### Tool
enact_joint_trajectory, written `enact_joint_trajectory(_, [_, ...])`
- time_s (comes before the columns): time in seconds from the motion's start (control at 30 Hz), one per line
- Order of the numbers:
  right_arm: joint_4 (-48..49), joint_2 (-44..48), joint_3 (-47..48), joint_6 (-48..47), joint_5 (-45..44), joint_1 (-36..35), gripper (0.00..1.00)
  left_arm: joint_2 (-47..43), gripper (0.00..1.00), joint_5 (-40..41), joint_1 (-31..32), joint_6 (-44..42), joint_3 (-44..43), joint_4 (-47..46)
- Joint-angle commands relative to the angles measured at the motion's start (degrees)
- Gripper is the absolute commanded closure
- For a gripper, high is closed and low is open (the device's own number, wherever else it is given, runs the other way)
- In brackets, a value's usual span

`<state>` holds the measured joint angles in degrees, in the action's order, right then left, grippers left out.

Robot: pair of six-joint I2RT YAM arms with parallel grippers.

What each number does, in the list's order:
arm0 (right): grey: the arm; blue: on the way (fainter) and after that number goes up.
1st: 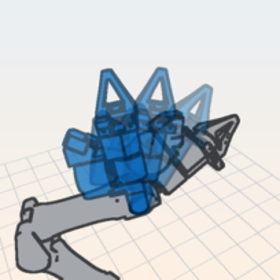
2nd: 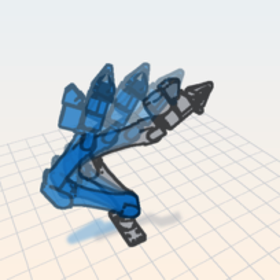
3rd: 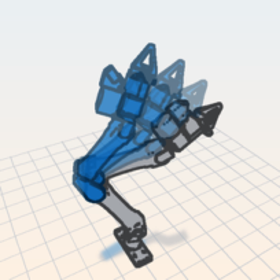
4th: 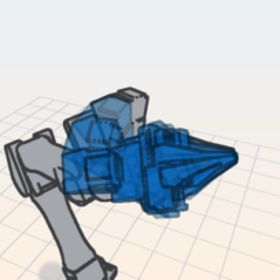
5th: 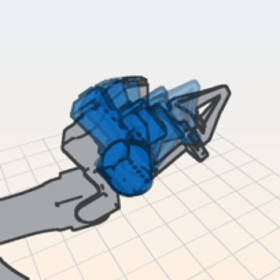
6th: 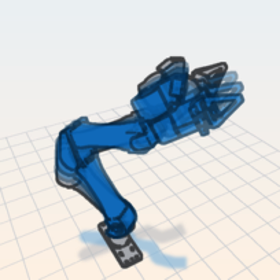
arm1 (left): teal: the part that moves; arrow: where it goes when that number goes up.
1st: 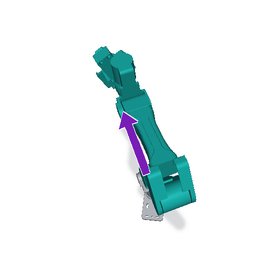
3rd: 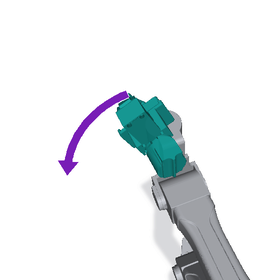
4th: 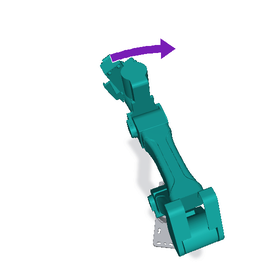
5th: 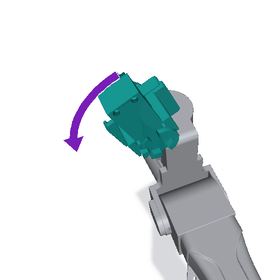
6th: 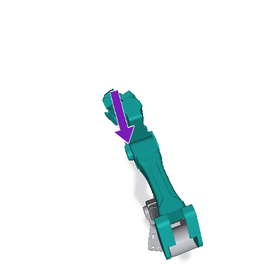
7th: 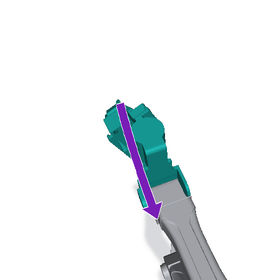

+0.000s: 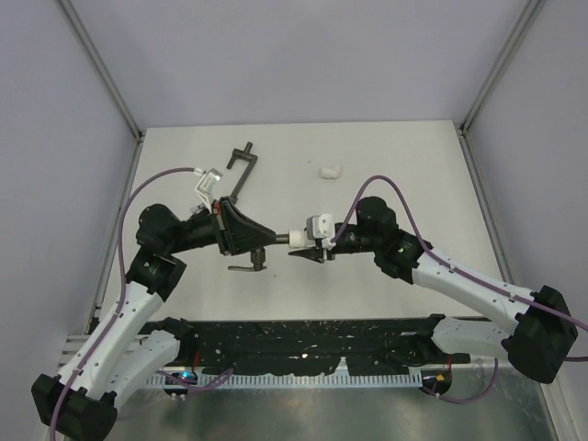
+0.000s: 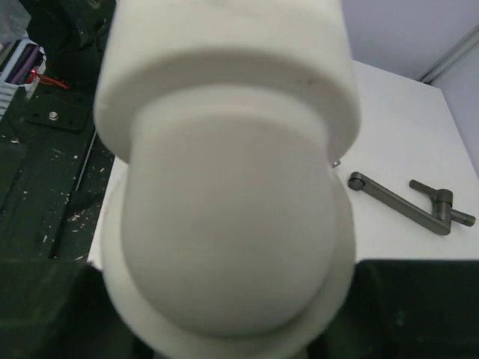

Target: Install the water faucets

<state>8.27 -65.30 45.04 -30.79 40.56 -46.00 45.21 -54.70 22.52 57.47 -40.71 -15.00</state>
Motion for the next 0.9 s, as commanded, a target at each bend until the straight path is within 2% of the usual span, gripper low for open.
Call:
enact_joint_trajectory(0.0, [2.09,0.61,3.04,7.74,5.58,-0.67,0.76,-1.70,1.00,2.83,-0.46,-14.55,-5.07,5.22])
enact_joint_trajectory(0.07, [4.28,1.13,2.52,10.56,6.37,-0.76,0.76,-2.23,1.00,4.77,-0.38,-20.70,-6.13,10.67])
enact_joint_trajectory(0.1, [4.99,1.66,2.25,12.22,6.90,-0.67,0.72,-2.67,1.00,5.73,-0.46,-22.65,-6.22,12.18])
enact_joint_trajectory(0.13, [6.39,1.84,1.73,12.85,7.08,-0.67,0.65,-2.85,1.00,6.61,-0.55,-24.23,-6.31,13.32])
enact_joint_trajectory(0.17, [7.01,2.45,1.37,13.20,7.08,-0.67,0.49,-2.76,1.00,6.71,-0.46,-24.86,-6.40,13.94])
enact_joint_trajectory(0.2, [8.50,2.80,0.59,13.38,6.82,-0.67,0.37,-2.59,1.00,6.53,-0.46,-24.87,-6.49,14.21])
enact_joint_trajectory(0.27, [10.17,3.95,-0.38,13.03,5.42,-0.76,0.27,-2.06,1.00,5.66,-0.46,-24.08,-6.75,14.83])
enact_joint_trajectory(0.33, [12.02,4.91,-1.26,12.95,3.40,-0.76,0.23,-1.71,1.00,4.96,-0.38,-23.55,-6.67,14.83])
enact_joint_trajectory(0.57, [16.07,6.76,-2.24,10.66,1.45,-0.67,0.20,-1.97,1.00,3.55,-0.46,-23.19,-6.23,16.50])
enact_joint_trajectory(0.87, [20.99,2.90,-0.30,18.82,5.67,-0.76,0.36,-1.35,1.00,1.88,-0.46,-23.37,-6.14,15.71])
